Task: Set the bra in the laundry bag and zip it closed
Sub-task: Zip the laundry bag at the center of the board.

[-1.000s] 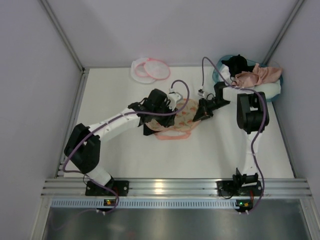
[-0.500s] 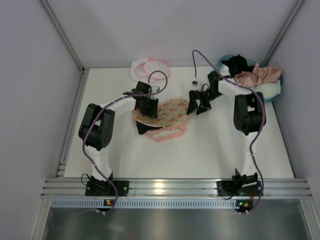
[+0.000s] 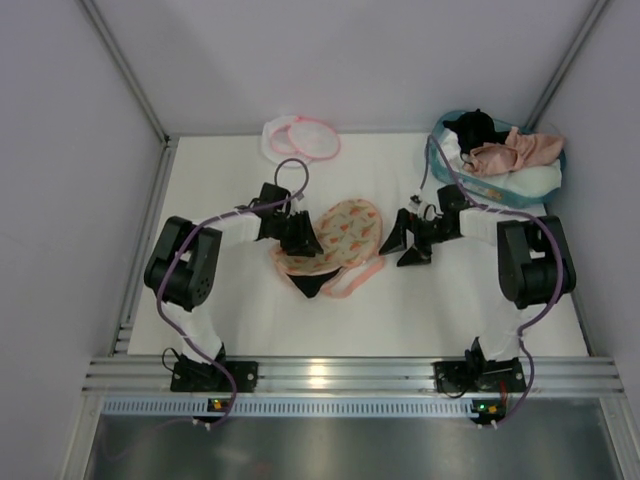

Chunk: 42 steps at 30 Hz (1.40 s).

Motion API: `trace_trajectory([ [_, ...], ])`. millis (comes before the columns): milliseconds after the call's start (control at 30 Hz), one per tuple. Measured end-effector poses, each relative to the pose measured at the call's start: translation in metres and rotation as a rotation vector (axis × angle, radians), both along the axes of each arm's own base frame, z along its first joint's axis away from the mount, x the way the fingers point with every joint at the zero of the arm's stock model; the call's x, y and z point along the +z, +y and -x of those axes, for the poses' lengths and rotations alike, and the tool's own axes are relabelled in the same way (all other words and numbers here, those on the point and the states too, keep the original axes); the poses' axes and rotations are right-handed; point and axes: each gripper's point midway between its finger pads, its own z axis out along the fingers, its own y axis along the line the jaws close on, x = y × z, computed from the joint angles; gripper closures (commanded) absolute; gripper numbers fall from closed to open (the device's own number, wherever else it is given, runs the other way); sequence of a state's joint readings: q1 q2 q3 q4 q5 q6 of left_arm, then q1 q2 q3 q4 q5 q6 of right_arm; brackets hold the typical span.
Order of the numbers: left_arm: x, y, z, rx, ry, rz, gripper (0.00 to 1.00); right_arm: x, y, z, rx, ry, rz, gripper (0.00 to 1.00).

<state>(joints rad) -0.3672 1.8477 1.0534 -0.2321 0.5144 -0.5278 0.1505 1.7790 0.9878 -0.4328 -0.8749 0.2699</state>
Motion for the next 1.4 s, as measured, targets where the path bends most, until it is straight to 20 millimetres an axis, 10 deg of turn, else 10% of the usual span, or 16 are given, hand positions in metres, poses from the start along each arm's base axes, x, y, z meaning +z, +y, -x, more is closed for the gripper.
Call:
trace_trajectory([
  [400, 0.001, -0.015, 0.046, 0.069, 0.181, 0.180, 0.57, -0.014, 0.029, -0.037, -0.115, -0.006, -0.133, 0.37],
  [500, 0.001, -0.016, 0.049, 0.076, 0.196, 0.192, 0.56, -0.014, 0.042, -0.036, -0.100, -0.015, -0.147, 0.52],
  [633, 0.002, -0.017, 0.049, 0.072, 0.196, 0.197, 0.55, -0.014, 0.054, -0.031, -0.083, -0.020, -0.158, 1.00],
  [833, 0.023, -0.016, 0.045, -0.057, 0.020, 0.131, 0.51, -0.013, 0.055, -0.029, -0.091, 0.017, -0.164, 1.00],
  [1067, 0.124, -0.044, 0.012, -0.510, -0.686, -0.050, 0.50, 0.002, 0.060, -0.019, -0.064, 0.111, -0.213, 1.00],
  [1233, 0.156, -0.086, 0.074, -1.003, -1.153, -0.200, 0.50, 0.003, 0.060, -0.013, -0.060, 0.161, -0.210, 1.00],
  [1400, 0.122, -0.105, 0.135, -1.440, -1.386, -0.295, 0.51, -0.001, 0.061, -0.009, -0.061, 0.191, -0.205, 1.00],
])
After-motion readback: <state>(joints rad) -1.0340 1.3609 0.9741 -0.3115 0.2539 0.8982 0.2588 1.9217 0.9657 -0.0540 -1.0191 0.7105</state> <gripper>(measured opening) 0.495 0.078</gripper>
